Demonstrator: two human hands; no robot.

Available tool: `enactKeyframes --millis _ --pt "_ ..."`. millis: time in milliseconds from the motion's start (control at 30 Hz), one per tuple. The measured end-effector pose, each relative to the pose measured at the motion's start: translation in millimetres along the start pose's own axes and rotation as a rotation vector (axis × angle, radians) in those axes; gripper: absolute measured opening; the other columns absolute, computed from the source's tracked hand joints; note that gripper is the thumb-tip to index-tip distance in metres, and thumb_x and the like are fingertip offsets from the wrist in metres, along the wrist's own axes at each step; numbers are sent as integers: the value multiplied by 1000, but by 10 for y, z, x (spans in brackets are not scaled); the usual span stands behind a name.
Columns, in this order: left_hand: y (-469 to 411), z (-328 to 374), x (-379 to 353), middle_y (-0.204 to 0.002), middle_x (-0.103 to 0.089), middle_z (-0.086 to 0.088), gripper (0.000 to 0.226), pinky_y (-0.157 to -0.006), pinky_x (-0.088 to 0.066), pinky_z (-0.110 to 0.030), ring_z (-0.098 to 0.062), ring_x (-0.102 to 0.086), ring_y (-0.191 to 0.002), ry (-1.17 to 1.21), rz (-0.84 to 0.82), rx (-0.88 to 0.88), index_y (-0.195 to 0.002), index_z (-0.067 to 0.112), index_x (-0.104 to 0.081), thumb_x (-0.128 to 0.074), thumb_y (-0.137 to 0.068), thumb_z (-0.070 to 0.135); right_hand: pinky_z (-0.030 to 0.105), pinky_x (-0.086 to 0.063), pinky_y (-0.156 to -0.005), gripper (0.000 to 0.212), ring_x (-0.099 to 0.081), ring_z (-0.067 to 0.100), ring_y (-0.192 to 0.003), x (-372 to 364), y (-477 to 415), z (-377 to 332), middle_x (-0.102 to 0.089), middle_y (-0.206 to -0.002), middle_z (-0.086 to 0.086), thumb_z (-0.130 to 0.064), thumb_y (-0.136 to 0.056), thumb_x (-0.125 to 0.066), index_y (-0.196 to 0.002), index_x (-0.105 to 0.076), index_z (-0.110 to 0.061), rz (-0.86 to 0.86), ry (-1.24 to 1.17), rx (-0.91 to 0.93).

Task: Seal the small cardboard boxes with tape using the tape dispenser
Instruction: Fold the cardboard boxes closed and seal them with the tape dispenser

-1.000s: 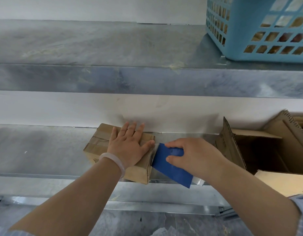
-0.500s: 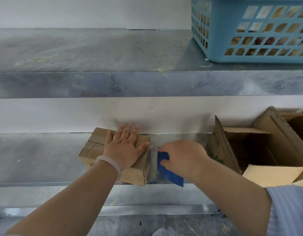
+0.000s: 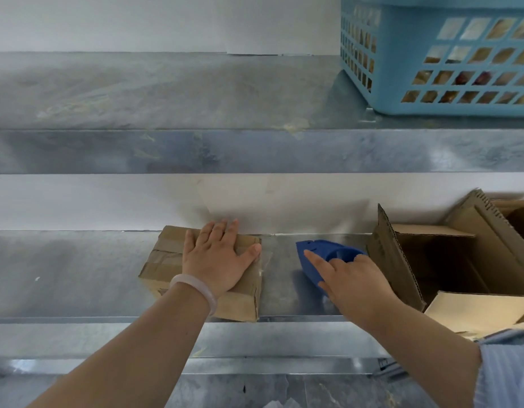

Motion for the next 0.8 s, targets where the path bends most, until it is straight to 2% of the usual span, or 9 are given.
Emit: enactKeyframes --millis 67,200,267,333,433,500,567,667,800 --pt "3 -10 8 -162 -7 11 80 -120 4 -46 -14 2 -149 13 -10 18 -153 36 -4 -13 -85 78 37 -36 -85 62 -58 24 -95 -183 -14 40 -60 -115 2 -27 -103 -32 -154 4 -25 5 40 30" --pt "-5 -24 22 -162 -5 11 76 -119 6 -45 -13 4 -149 48 -31 24 -154 34 -4 -12 -89 73 44 -35 -99 78 -59 31 -99 -441 23 -14 -59 -116 11 -14 -89 -49 -155 -9 -28 42 74 119" --pt "-9 -34 38 -162 -3 12 70 -118 8 -43 -11 6 -148 90 -47 32 -154 34 -5 -13 -93 67 46 -36 -103 85 -59 35 -107 -587 61 -123 -56 -126 19 -16 -82 -58 -154 -15 -27 65 95 178" --pt "-3 -39 58 -162 -2 12 64 -118 10 -41 -9 7 -148 134 -57 31 -154 33 -6 -15 -97 60 48 -39 -104 90 -60 38 -109 -602 56 -168 -56 -129 26 -19 -73 -66 -152 -25 -23 95 58 128" --pt "-2 -74 74 -162 0 12 58 -118 11 -41 -9 9 -148 155 -77 22 -154 32 -5 -18 -100 50 51 -10 -117 74 -44 45 -129 -779 7 -234 -35 -147 32 -30 -90 -42 -154 -7 -20 94 57 67" --pt "0 -128 79 -162 -1 11 58 -119 9 -42 -11 8 -148 121 -79 29 -154 32 -4 -21 -100 48 47 0 -117 65 -53 45 -122 -856 -51 -286 -49 -136 32 -41 -88 -34 -148 -32 -16 25 -43 31" --pt "3 -217 98 -162 -5 11 59 -120 5 -43 -12 4 -148 90 -70 49 -154 33 -6 -22 -100 51 47 -2 -116 66 -58 43 -117 -962 -76 -332 -59 -127 29 -51 -86 -32 -138 -48 -15 -16 -76 38" --pt "20 -343 159 -159 -19 13 59 -120 -5 -41 -14 -10 -147 22 -27 39 -152 38 -14 -22 -97 57 49 -7 -115 64 -59 41 -117 -1000 -58 -393 -60 -127 26 -58 -94 -21 -140 -47 -22 -23 -102 -9" --pt "21 -428 197 -153 -32 13 60 -119 -9 -42 -19 -22 -143 -30 -14 -35 -151 40 -18 -19 -95 63 45 -18 -114 60 -66 35 -107 -822 -22 -410 -67 -118 21 -46 -81 -42 -127 -61 -13 16 -156 -89"
Point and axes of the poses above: each hand's wrist, its own y-axis away from the middle knuckle, its own x-axis out of the back of the hand, z = x × y, the point moved 4 cm from there along -y, towards the middle knuckle
